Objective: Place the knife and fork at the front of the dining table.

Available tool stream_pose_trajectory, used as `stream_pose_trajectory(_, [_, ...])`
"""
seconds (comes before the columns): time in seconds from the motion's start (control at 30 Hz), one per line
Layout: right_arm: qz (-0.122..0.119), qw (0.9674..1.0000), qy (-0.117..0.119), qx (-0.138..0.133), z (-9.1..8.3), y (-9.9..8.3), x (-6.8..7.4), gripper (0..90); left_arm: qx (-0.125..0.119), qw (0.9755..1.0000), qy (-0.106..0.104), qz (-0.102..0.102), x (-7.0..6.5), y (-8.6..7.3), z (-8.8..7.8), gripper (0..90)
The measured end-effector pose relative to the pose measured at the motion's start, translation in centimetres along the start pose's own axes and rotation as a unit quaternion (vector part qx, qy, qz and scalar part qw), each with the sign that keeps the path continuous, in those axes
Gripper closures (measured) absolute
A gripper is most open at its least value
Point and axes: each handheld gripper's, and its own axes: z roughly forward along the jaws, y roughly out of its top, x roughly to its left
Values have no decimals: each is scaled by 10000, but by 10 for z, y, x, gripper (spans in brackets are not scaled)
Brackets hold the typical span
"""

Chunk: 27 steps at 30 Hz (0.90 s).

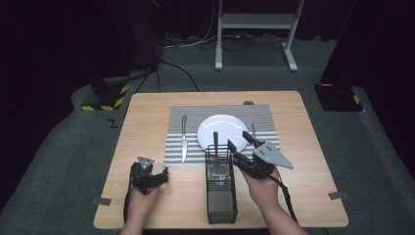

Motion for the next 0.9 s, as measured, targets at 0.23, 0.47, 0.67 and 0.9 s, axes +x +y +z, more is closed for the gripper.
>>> stream_pose_trajectory(0.23, [-106, 9993, 272, 212, 31, 7, 15, 549, 1, 10000, -7, 7, 0, 0, 0, 173])
stream_pose_trajectory(0.47, [-1, 9980, 417, 481, 48, 6, 16, 658, 1, 10000, -9, 9, 0, 0, 0, 173])
stream_pose_trajectory(0.67, [99, 9969, 544, 560, 51, 4, 15, 729, 0, 10000, -11, 8, 0, 0, 0, 173])
stream_pose_trajectory(0.9, [58, 9968, 613, 502, 49, 3, 17, 807, 1, 10000, -11, 9, 0, 0, 0, 173])
